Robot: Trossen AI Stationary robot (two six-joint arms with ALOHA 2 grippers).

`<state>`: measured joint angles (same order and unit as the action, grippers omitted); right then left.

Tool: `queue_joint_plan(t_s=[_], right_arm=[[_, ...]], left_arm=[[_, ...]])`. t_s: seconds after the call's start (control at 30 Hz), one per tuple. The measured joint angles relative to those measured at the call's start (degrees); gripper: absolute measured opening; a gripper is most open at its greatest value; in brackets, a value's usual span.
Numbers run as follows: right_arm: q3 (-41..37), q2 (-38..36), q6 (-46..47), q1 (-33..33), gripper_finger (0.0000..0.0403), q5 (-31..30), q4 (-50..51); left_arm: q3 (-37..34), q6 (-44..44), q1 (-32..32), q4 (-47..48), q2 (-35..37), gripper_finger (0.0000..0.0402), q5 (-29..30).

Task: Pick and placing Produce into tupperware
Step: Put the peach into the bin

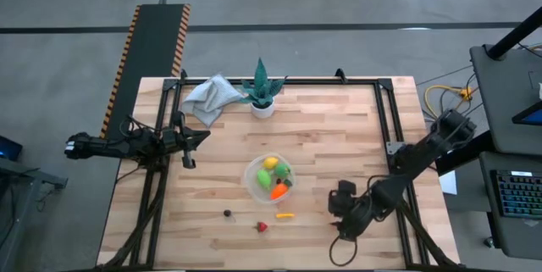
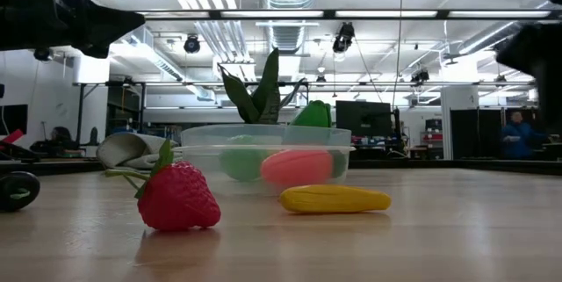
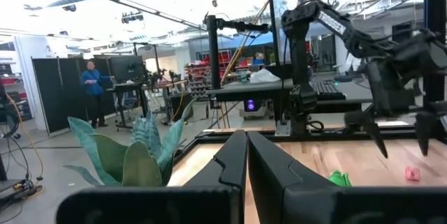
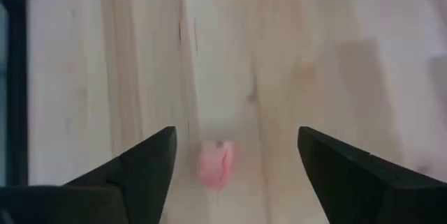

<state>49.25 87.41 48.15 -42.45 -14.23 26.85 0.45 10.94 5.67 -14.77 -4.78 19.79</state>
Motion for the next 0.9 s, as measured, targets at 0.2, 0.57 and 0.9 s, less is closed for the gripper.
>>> queue_joint_plan(t_s=[0.2,0.57,0.9], right_arm=[[1.8,5.3,2.0,-1.8,0.0276,2.4,-0.3],[3.5,11.2,2.9,-2.4,0.0261,3.7,-0.1],[3.5,12.1,3.3,-2.4,0.0228,3.4,0.0]], left_arm=[[0.0,0.0,0.0,0.2,0.0,0.0000,0.0],[0.0,1.9,0.0,-0.1,0.0,0.0000,0.0],[0.0,2.0,0.0,-1.6,0.0,0.0000,0.0]])
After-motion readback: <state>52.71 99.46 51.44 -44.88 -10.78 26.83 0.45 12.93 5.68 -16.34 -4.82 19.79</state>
